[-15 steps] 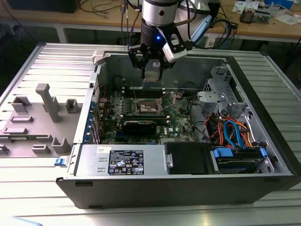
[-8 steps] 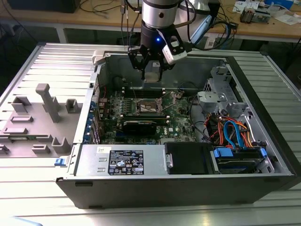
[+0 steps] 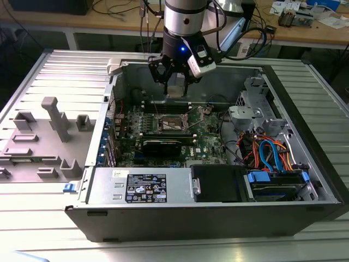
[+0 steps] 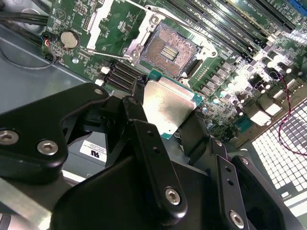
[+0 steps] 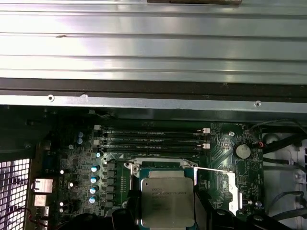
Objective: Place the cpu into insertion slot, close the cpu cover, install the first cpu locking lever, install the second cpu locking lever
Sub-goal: 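Place the cpu into insertion slot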
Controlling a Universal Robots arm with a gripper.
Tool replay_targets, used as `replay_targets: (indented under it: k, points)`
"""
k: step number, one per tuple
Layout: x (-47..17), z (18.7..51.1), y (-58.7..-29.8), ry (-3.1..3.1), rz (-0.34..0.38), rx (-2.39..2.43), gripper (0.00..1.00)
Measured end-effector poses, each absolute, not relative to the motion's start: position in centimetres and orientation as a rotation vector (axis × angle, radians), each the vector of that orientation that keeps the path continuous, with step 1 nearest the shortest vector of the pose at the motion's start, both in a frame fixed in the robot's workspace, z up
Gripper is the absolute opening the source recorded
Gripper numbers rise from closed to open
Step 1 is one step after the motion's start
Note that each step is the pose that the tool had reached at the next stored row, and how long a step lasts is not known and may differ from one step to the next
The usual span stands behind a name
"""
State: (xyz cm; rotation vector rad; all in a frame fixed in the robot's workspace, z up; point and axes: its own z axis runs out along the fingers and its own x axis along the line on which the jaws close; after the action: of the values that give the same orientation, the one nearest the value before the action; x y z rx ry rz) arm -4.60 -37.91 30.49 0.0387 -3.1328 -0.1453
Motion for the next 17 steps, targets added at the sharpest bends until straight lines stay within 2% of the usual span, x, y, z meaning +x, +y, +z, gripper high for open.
replay_targets:
  k: [17]
  points:
    - [-4.6, 30.24, -37.9, -3.136, -0.146, -0.119, 0.54]
